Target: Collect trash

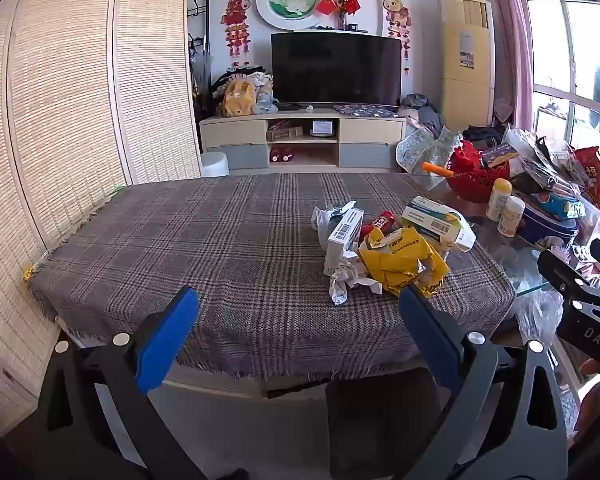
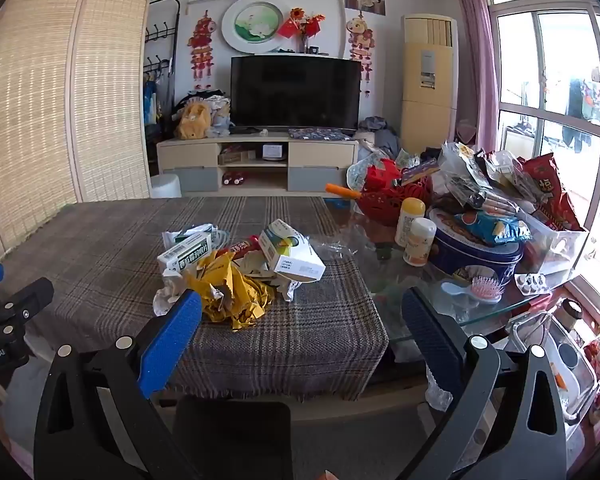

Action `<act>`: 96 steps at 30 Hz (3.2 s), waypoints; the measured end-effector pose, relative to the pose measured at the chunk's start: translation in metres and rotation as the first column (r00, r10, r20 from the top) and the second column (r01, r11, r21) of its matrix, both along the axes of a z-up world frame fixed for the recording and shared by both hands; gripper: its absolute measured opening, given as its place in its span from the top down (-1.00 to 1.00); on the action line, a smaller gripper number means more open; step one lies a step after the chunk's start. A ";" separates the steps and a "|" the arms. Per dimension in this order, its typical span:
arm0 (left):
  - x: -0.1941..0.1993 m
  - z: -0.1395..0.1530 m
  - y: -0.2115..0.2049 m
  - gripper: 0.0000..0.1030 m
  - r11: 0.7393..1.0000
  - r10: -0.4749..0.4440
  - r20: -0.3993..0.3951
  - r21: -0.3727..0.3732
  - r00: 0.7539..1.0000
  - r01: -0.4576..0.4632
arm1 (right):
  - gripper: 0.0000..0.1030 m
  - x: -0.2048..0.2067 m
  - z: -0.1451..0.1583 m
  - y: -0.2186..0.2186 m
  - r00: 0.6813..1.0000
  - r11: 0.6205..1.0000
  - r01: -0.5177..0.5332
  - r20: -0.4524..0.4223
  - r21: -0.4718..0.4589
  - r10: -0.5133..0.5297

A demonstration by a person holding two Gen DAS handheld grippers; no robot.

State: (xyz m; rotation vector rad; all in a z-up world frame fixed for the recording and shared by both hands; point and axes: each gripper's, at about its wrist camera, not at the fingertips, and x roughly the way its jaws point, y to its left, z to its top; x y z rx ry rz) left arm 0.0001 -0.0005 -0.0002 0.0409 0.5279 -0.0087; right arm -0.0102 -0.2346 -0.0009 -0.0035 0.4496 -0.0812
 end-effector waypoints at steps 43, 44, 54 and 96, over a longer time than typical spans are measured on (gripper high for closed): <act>0.003 0.002 -0.006 -0.84 1.000 -0.001 -0.002 -0.014 1.000 0.001 | -0.94 0.002 -0.001 -0.014 1.000 0.999 0.008 -0.011 0.037 -0.008; 0.003 0.002 -0.006 -0.84 1.000 -0.001 -0.002 -0.013 1.000 0.001 | -0.94 0.002 -0.001 -0.014 1.000 0.999 0.010 -0.012 0.037 -0.009; 0.002 0.002 -0.004 -0.84 1.000 0.000 -0.002 -0.012 1.000 0.000 | -0.94 0.002 -0.002 -0.017 1.000 0.999 0.013 -0.014 0.042 -0.013; 0.014 -0.001 0.012 -0.84 0.999 -0.035 -0.051 -0.042 0.998 0.033 | -0.94 0.025 -0.011 -0.023 0.991 0.995 -0.017 -0.132 0.098 0.030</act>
